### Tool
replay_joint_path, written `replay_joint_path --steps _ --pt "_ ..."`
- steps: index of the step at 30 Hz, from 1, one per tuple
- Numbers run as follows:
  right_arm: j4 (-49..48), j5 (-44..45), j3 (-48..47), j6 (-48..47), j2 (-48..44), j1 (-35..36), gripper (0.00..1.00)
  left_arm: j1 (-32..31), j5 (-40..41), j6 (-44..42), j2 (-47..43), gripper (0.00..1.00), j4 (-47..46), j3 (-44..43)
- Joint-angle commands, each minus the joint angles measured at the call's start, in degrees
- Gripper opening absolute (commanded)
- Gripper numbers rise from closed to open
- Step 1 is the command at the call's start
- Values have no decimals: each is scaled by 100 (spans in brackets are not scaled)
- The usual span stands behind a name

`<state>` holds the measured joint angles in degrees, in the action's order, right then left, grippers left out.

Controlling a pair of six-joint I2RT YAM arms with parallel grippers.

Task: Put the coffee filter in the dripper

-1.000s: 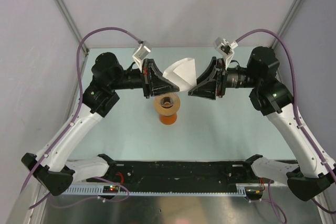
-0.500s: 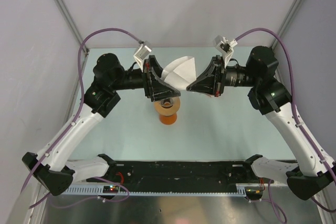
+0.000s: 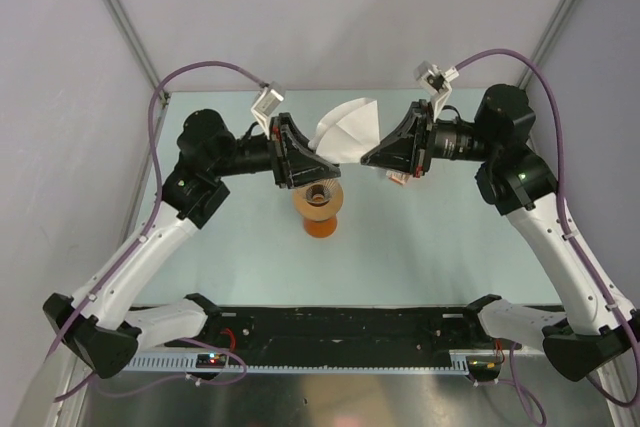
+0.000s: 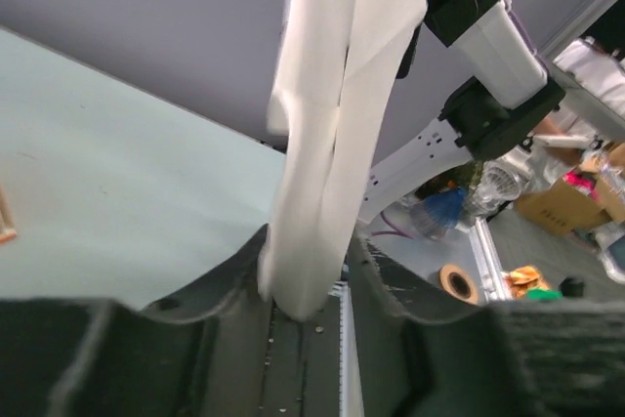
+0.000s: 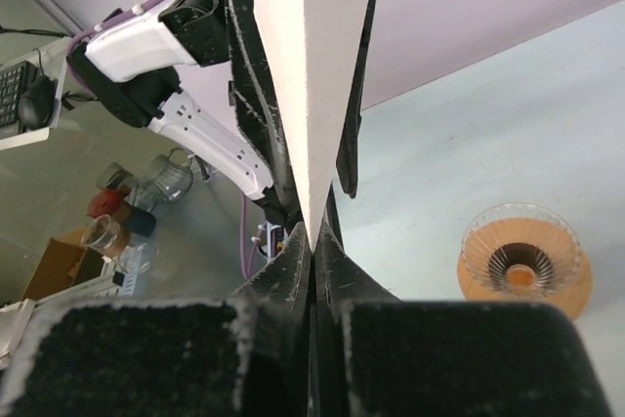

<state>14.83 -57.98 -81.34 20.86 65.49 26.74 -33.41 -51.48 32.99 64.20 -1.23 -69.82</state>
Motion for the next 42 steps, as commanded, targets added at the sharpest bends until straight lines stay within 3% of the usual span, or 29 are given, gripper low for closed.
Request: replay_joint_path --steps 1,2,4,8,11,13,15,17,21,37,42 --pt "-171 -138 -68 151 -91 -144 0 160 -143 150 -231 31 -269 64" --pt "-154 -145 -67 148 -95 -148 0 177 -134 130 -254 17 -270 87" --pt "-127 -168 -60 123 -93 -151 0 208 -64 105 -322 5 -272 145" --pt "-78 -216 -66 69 -111 -169 0 267 -104 -8 -435 3 -268 217" --pt "34 -318 -66 -21 -170 -226 0 504 -382 43 -524 56 -209 274" --pt "210 -376 -66 -194 -228 -265 0 823 -519 28 -598 85 -61 267" --pt "439 -439 -66 -392 -278 -257 0 1169 -595 -138 -630 96 269 127" --pt "689 -497 -71 -608 -312 -224 0 1372 -673 -417 -609 99 610 -75" --pt "896 -649 -58 -856 -297 -83 0 1417 -674 -564 -506 97 795 -373" --pt "1470 -557 -67 -1229 -159 402 0 865 -654 -625 -199 70 892 -767" --pt "1470 -548 -66 -1236 -104 490 0 696 -608 -706 -171 67 890 -744"
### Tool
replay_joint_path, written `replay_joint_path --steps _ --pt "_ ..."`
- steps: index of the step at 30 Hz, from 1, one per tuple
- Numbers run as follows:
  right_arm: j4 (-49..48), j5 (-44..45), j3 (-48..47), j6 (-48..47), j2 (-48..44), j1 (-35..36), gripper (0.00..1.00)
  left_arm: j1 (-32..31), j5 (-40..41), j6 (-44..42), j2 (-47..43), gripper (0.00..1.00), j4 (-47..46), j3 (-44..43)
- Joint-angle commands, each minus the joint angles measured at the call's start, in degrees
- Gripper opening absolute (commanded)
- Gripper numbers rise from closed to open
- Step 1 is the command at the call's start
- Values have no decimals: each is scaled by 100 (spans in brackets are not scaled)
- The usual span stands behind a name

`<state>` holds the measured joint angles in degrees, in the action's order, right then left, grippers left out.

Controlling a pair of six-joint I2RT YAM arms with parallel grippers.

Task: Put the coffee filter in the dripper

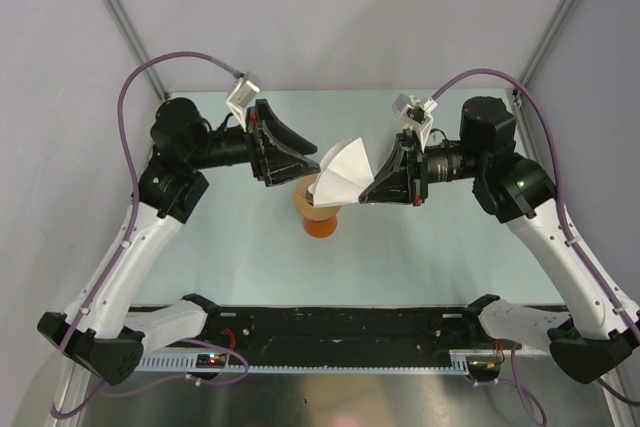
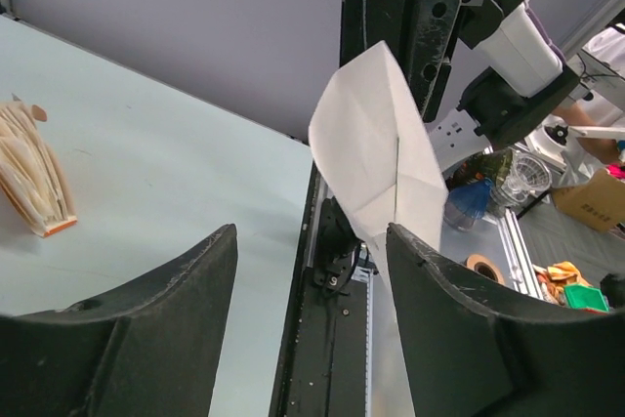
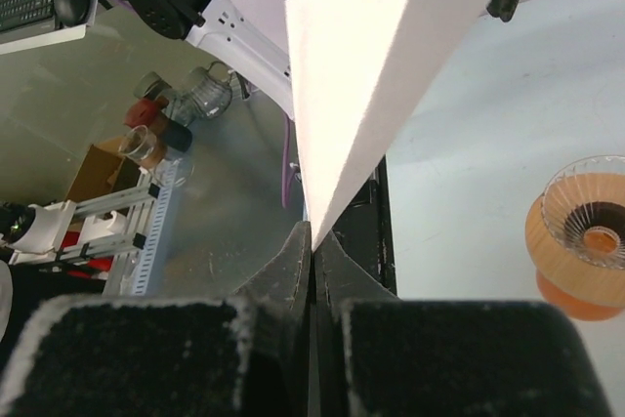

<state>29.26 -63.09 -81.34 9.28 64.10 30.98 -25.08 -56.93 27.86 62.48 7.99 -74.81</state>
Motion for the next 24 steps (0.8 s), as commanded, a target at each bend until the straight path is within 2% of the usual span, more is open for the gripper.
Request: replay_joint_path --steps 1,4,8,11,19,24 --pt "28 -37 -71 -77 48 70 0 -155 -73 -210 1 67 -29 -241" --pt "54 -37 -74 -99 61 59 0 -170 -92 -221 -28 71 -21 -195" --pt "198 -21 -75 -243 -8 3 0 -149 -25 -190 -150 88 -13 -156" --pt "276 -42 -82 -329 -71 -54 0 -25 107 -110 -209 93 -9 -108" --pt "547 63 -131 -643 -88 67 0 83 29 -45 -85 91 2 -253" --pt "525 86 -169 -637 -49 160 0 -60 37 -143 -61 85 22 -212"
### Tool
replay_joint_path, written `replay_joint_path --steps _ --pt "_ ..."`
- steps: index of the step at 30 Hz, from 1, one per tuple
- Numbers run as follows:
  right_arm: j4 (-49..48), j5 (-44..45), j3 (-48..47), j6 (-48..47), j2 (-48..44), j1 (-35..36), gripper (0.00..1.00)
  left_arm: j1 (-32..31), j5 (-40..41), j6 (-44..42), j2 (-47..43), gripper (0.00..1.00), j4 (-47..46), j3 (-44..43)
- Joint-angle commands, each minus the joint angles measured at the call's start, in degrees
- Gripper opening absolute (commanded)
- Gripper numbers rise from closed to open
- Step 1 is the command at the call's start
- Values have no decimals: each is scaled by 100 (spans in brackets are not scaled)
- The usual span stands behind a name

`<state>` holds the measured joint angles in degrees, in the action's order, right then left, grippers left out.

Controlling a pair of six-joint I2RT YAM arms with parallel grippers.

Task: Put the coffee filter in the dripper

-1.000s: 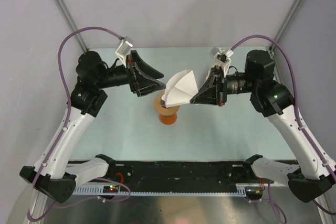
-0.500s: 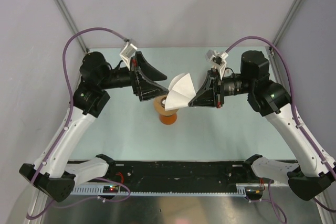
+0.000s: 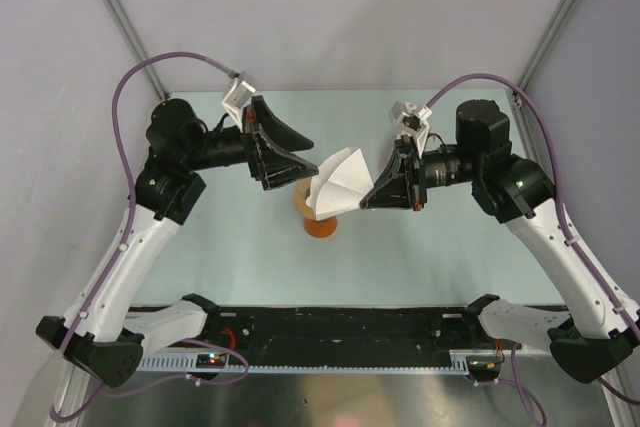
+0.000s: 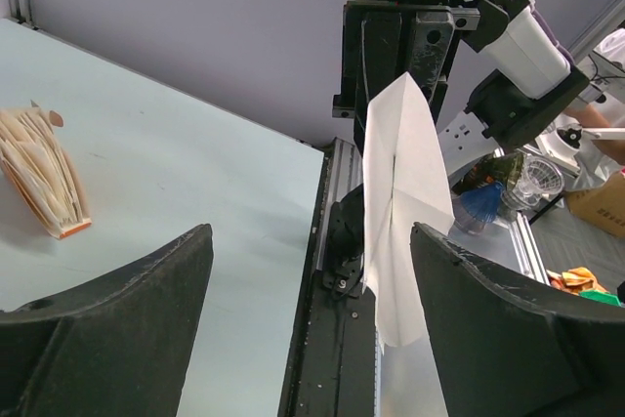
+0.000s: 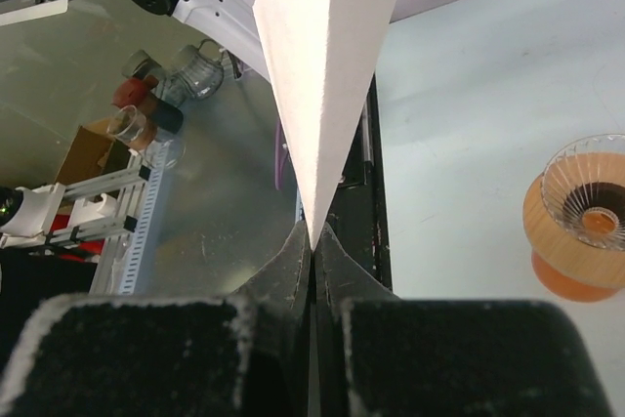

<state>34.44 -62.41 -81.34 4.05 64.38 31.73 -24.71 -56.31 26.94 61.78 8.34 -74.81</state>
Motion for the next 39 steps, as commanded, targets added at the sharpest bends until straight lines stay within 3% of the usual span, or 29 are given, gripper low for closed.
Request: replay_joint_path --steps 1,9,15,17,20,22,23,28,29,34,39 --pt "-4 23 -183 -111 -67 104 0 -140 -18 -98 18 84 7 -202" --pt "-102 -32 -319 3 -4 188 0 -395 191 -892 132 65 684 -180" --pt "-254 -189 -351 239 123 62 0 -709 -308 -897 165 63 720 -195" --pt "-350 -251 -388 340 188 18 0 -772 -338 -836 172 56 721 -178" --pt "-478 -290 -417 473 228 -8 0 -795 -298 -596 229 27 718 -176" --pt "-446 -175 -422 407 197 -44 9 -789 -39 -286 267 9 714 -210" --pt "-398 36 -433 304 158 -79 21 -745 217 39 296 4 718 -228" --pt "-383 1808 -325 -461 -210 -116 85 -495 1092 1477 339 0 503 -213" --pt "-336 2192 -292 -789 -279 -36 92 -480 1177 1633 346 0 476 -172" --pt "100 3966 -228 -2711 -344 801 99 -469 1363 2200 364 0 399 23" --pt "26 4816 -249 -3650 -161 1195 99 -480 1321 2227 289 0 390 80"
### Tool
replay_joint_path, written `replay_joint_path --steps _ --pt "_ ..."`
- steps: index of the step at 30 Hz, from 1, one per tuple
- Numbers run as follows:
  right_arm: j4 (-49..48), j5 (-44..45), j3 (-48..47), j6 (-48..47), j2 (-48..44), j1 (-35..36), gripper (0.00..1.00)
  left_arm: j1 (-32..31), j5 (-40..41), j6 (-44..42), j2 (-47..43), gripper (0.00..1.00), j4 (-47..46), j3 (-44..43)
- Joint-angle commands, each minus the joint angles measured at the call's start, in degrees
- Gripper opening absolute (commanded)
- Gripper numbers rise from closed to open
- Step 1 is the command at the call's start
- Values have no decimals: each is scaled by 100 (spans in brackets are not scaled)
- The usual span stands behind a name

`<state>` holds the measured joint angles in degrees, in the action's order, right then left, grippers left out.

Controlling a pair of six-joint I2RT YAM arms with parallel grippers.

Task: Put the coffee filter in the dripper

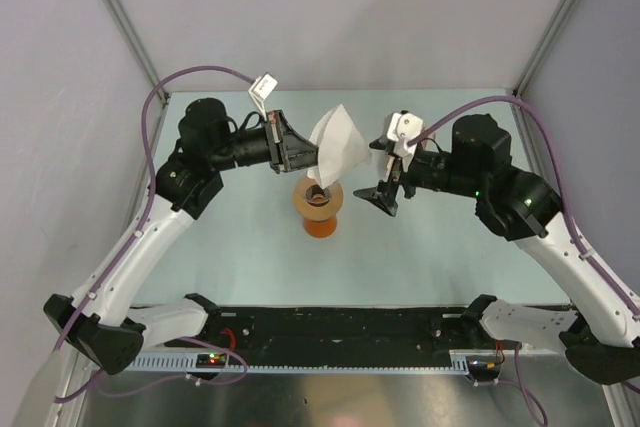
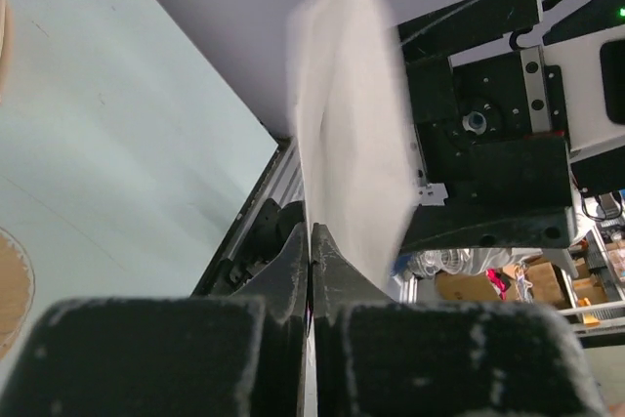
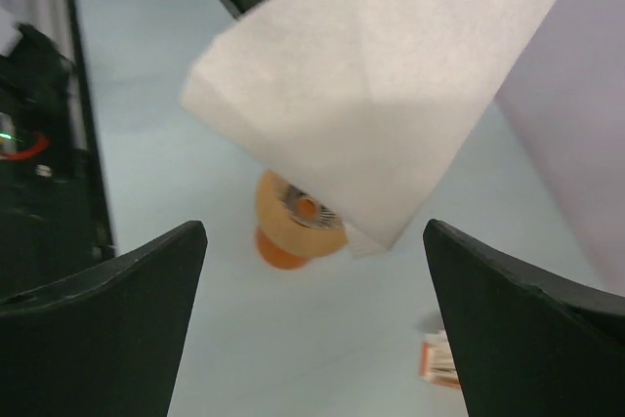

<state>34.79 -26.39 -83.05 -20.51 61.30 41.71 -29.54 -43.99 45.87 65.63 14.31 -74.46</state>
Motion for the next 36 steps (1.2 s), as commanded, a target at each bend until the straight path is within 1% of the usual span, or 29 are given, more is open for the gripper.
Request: replay_joint_path --steps 1,6,9,10,14,16,17,19,20,23,25,27,29,30,32,35,36 --pt "-30 1272 -124 -1272 217 232 99 -11 86 322 -117 0 -208 63" --pt "-72 1423 -350 -1340 449 430 99 -109 188 192 -232 0 -202 122" --pt "-111 1369 -460 -1326 483 517 94 -136 258 160 -267 0 -208 170" --pt "-111 1345 -494 -1316 486 537 91 -138 272 164 -268 0 -204 178" --pt "-143 1209 -566 -1279 463 574 73 -173 309 136 -235 0 -206 146" --pt "-155 1119 -571 -1293 449 566 60 -194 305 123 -217 0 -206 123" --pt "-138 1075 -576 -1304 438 548 55 -202 295 119 -208 0 -207 106" --pt "-57 890 -593 -1312 425 491 49 -210 275 99 -190 0 -204 89" --pt "-28 820 -587 -1300 413 467 49 -219 258 90 -182 0 -202 80" --pt "29 677 -561 -1268 398 410 51 -225 185 85 -167 0 -205 61" --pt "37 556 -561 -1239 391 366 47 -240 157 57 -152 0 -208 60" --pt "31 424 -574 -1184 378 314 46 -244 139 17 -150 0 -206 66" --pt "7 345 -579 -1098 369 281 49 -245 128 10 -154 0 -208 79" --pt "-13 336 -576 -1061 363 270 54 -249 128 23 -150 0 -209 84" --pt "-92 352 -554 -1038 354 252 60 -249 125 97 -121 0 -209 83" --pt "-348 528 -418 -1119 300 322 63 -206 61 436 -39 0 -322 120" --pt "-472 643 -346 -1265 249 378 64 -160 -7 724 4 0 -463 215"
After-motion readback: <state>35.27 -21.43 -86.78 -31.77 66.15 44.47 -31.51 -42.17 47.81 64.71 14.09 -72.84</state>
